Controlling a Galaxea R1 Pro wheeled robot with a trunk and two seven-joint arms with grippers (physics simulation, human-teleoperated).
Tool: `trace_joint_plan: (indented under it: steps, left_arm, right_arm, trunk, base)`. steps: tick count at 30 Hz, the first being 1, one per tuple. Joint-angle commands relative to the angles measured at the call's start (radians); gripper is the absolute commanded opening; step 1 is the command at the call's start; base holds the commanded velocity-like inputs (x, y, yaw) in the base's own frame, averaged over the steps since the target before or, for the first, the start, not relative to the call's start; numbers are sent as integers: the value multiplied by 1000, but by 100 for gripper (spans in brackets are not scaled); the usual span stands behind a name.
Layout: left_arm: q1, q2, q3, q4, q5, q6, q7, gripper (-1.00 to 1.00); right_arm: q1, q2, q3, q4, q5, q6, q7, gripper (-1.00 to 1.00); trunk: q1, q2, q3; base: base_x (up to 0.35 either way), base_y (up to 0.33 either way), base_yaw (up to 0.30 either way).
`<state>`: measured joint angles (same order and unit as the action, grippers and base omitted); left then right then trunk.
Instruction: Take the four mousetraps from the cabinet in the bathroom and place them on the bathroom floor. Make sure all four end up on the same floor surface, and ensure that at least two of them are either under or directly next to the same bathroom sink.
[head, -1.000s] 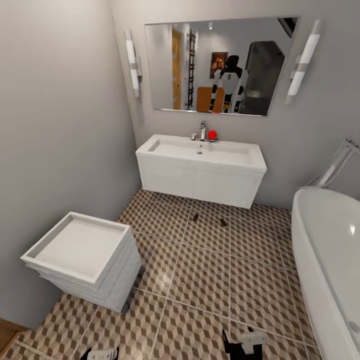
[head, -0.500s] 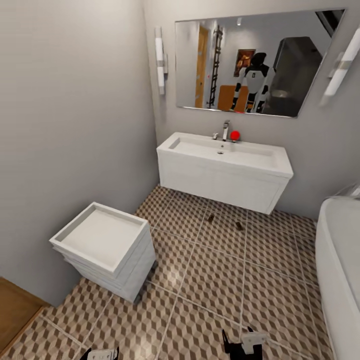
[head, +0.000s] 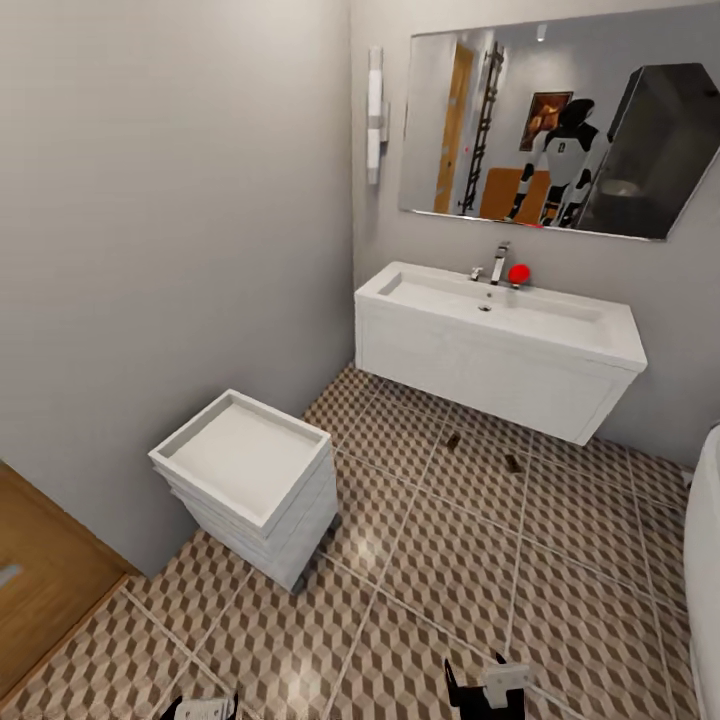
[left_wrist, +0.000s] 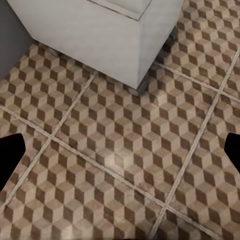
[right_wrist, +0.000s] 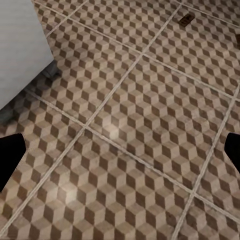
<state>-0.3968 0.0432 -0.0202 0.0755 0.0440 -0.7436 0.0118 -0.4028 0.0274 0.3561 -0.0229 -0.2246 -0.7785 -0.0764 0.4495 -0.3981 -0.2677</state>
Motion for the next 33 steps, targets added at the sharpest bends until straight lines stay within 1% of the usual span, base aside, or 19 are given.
trace_joint_plan:
  steps: [1, 33]
  left_arm:
    - [-2, 0, -3, 4, 4, -6, 1, 100]
    - [-2, 0, -3, 5, 4, -6, 1, 100]
  right_arm:
    - [-1, 0, 9, 0, -2, -2, -8, 100]
    - [-1, 0, 9, 0, -2, -2, -8, 100]
  trunk:
    - [1, -2, -2]
    - [1, -2, -23]
  base:
    - [0, 0, 262]
    - [0, 0, 262]
